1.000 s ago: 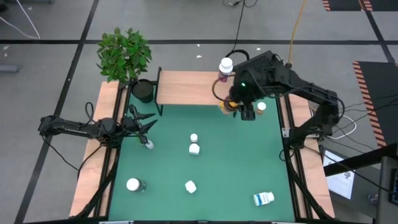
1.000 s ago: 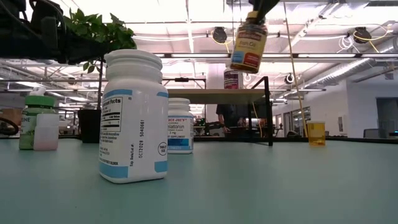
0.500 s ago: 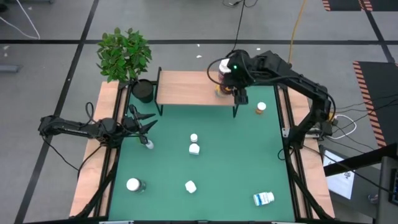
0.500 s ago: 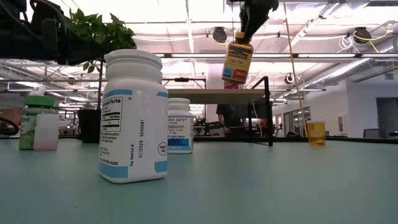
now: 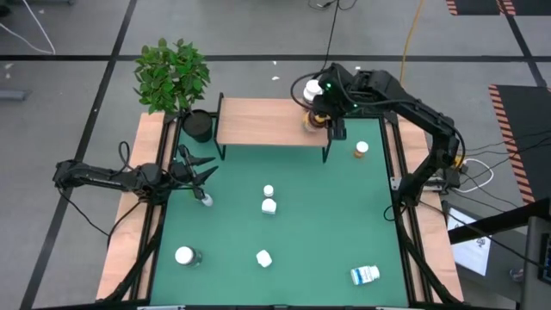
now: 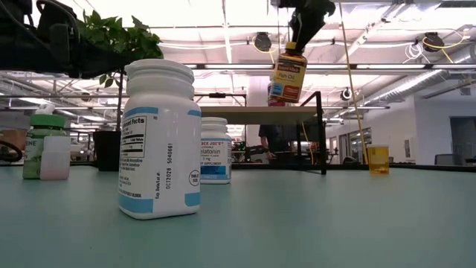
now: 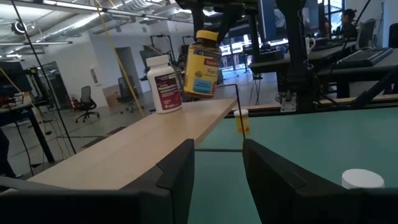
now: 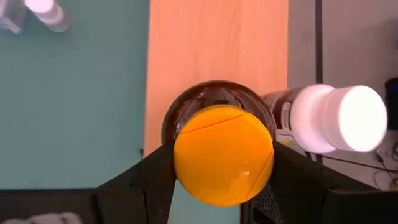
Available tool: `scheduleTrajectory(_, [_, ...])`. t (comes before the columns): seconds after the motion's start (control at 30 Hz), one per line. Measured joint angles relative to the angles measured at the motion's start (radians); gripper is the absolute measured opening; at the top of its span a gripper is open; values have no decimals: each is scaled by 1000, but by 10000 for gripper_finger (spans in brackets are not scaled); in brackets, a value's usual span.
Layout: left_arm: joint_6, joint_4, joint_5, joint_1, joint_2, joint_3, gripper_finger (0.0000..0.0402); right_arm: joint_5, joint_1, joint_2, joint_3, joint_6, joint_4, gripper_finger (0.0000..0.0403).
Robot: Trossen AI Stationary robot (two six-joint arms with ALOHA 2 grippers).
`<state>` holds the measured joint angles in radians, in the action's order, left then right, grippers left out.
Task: Pick and place medicine bottles onto shelf by color
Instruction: Put the yellow pill bottle on the shelf
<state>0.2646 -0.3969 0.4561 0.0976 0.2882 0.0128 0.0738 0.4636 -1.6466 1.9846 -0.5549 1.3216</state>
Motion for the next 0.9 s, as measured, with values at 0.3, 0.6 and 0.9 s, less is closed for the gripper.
scheduleTrajectory(0.3, [-3,0,0,0,0,0,140,2,0,0,-1,20,0,234])
scheduleTrajectory(0.6, [-3,4,0,0,0,0,140,3,0,1,-1,23,-8,227])
scheduleTrajectory(0.9, [-3,4,0,0,0,0,140,36,-4,21,-2,46,-33,225])
